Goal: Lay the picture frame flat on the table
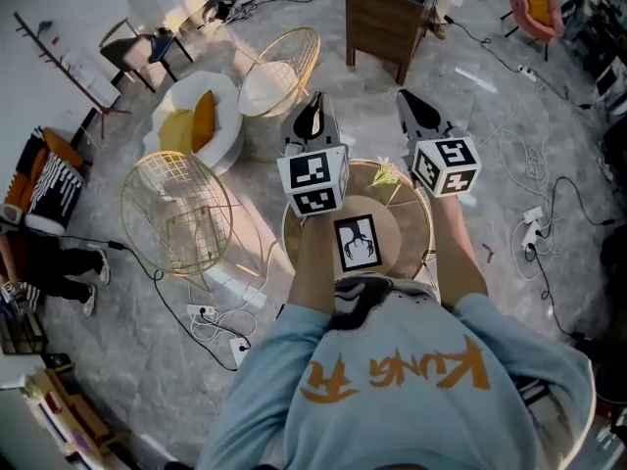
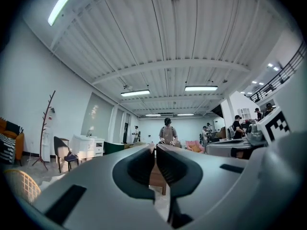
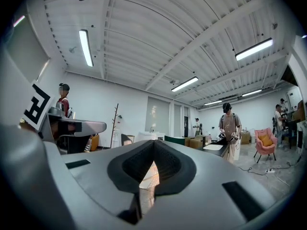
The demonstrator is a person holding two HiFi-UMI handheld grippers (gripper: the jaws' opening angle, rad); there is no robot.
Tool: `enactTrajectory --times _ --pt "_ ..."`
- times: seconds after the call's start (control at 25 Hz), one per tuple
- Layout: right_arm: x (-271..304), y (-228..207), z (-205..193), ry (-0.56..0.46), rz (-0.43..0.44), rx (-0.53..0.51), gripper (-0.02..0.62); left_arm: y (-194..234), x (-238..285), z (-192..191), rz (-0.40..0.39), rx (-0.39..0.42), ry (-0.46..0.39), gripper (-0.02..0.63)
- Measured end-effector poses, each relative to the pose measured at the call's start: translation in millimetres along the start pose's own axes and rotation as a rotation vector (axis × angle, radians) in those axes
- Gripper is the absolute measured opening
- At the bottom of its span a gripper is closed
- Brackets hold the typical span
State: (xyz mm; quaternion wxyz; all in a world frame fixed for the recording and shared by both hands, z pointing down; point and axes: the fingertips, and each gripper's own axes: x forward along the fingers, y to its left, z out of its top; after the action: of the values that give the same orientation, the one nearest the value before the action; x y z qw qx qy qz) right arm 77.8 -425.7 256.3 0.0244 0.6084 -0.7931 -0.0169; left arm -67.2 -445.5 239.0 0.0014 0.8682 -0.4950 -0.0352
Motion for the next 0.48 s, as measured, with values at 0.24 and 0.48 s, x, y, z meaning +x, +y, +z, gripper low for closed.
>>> enactTrajectory --times 0.24,0.48 --pt "-4.1 2.2 -6.5 0.016 -0.006 0.0 -0.002 -1.9 -4.6 -12.2 -0.02 -0.004 0.023 0.023" --pt "-1.9 5.9 -8.2 0.021 -0.011 -0.007 -0.002 -2.8 -7.5 -13.4 -0.075 -0.055 -0.017 0.022"
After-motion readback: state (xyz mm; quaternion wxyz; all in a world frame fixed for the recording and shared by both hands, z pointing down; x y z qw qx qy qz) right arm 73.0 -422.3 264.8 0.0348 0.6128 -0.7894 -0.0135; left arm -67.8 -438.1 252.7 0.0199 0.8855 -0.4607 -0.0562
